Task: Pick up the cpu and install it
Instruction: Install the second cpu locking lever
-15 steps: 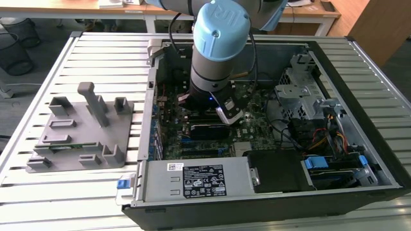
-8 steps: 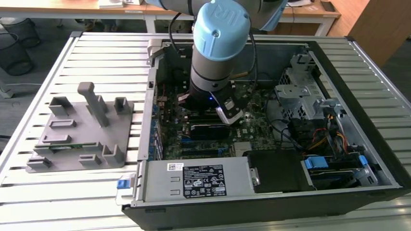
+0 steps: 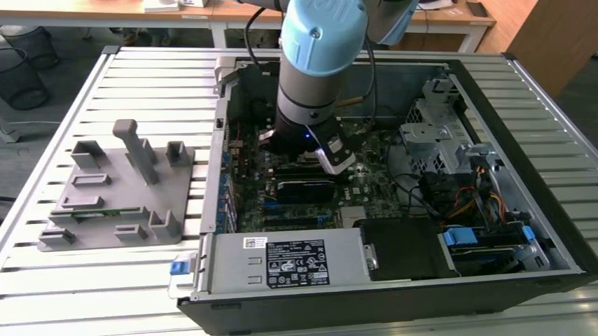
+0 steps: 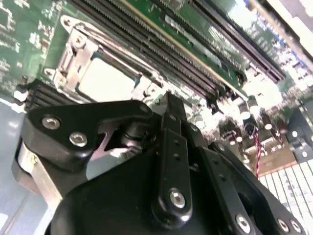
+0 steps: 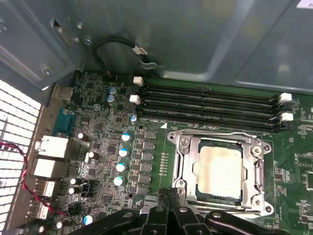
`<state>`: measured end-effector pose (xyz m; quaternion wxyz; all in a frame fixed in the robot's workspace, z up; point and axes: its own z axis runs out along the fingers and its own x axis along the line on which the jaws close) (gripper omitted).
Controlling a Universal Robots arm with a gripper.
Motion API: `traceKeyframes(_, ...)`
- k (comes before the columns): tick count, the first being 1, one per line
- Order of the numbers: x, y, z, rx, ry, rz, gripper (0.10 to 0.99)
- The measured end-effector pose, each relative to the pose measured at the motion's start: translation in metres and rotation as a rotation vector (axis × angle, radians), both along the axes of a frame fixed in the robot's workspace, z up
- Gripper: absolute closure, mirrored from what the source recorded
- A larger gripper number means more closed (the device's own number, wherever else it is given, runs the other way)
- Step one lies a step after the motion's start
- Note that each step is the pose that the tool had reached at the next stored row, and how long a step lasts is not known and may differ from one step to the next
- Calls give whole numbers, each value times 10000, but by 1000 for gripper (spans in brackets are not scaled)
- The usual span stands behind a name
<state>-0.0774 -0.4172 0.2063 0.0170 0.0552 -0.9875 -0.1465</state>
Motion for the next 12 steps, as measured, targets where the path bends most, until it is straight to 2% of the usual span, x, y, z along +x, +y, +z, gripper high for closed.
traceKeyframes(12,0,0,202,1,-1,0,980)
